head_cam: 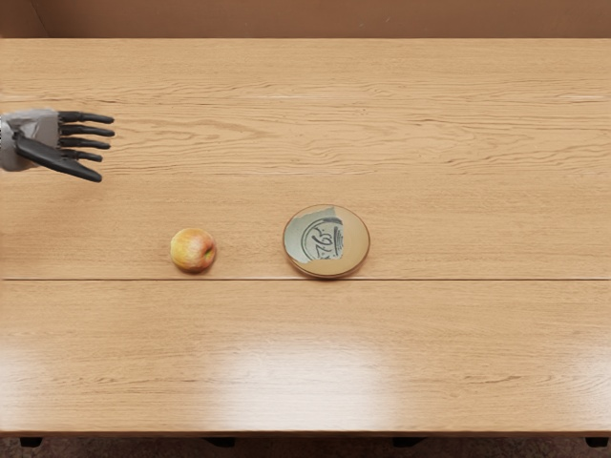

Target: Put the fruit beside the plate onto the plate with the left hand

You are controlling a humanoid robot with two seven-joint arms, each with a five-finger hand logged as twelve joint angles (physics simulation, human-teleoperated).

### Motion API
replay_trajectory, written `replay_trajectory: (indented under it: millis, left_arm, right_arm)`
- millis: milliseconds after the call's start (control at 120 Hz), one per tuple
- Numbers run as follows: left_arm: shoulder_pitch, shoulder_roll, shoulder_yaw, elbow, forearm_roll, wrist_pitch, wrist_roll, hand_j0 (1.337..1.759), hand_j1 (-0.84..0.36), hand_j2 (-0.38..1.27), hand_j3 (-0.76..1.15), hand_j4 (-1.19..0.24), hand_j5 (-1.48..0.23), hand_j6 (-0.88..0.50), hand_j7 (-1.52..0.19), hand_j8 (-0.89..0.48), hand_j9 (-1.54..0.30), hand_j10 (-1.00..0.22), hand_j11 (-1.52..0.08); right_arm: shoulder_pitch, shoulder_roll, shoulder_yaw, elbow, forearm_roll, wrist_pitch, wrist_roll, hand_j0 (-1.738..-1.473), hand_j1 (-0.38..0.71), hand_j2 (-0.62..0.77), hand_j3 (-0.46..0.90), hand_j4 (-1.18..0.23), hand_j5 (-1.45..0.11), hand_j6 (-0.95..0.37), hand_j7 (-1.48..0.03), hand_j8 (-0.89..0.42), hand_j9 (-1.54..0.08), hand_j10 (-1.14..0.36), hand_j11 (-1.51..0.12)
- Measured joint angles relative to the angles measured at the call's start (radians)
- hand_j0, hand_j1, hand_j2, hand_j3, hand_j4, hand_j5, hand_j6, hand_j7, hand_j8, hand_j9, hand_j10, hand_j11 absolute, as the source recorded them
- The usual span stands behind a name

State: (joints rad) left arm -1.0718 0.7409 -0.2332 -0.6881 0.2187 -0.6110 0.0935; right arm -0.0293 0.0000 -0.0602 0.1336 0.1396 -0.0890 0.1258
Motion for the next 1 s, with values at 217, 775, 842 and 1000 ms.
replay_trajectory:
  millis: [217,775,842,1000]
  left_arm:
    - [-0.016,0.005,-0.001,-0.013,-0.010,0.000,-0.001,1.658,0.06,0.05,0.00,-0.24,-0.31,-0.24,-0.31,-0.24,-0.31,-0.24,-0.31]
    - [-0.047,0.192,0.084,-0.680,0.601,0.326,0.113,1.658,0.07,0.05,0.00,-0.24,-0.31,-0.24,-0.31,-0.24,-0.31,-0.24,-0.31]
    - [-0.101,0.173,0.143,-0.711,0.616,0.413,0.150,1.658,0.06,0.05,0.00,-0.24,-0.31,-0.24,-0.31,-0.24,-0.31,-0.24,-0.31]
    - [-0.212,0.091,0.334,-0.742,0.627,0.588,0.228,1.658,0.06,0.05,0.00,-0.24,-0.31,-0.25,-0.31,-0.24,-0.31,-0.24,-0.31]
  right_arm:
    - [0.000,0.000,0.000,0.000,-0.001,0.000,0.001,-1.658,-0.31,-0.01,0.00,-0.04,-0.05,-0.04,-0.05,-0.04,-0.05,-0.03,-0.05]
    - [0.000,0.000,0.000,-0.002,-0.002,0.000,0.001,-1.658,-0.31,-0.01,0.00,-0.04,-0.05,-0.04,-0.05,-0.04,-0.05,-0.03,-0.05]
    - [0.000,0.000,0.000,-0.002,-0.002,0.000,0.001,-1.658,-0.31,-0.01,0.00,-0.04,-0.05,-0.04,-0.05,-0.04,-0.05,-0.03,-0.05]
    - [0.001,0.000,0.000,-0.002,-0.002,0.000,0.001,-1.658,-0.31,-0.01,0.00,-0.04,-0.05,-0.04,-0.05,-0.04,-0.05,-0.03,-0.05]
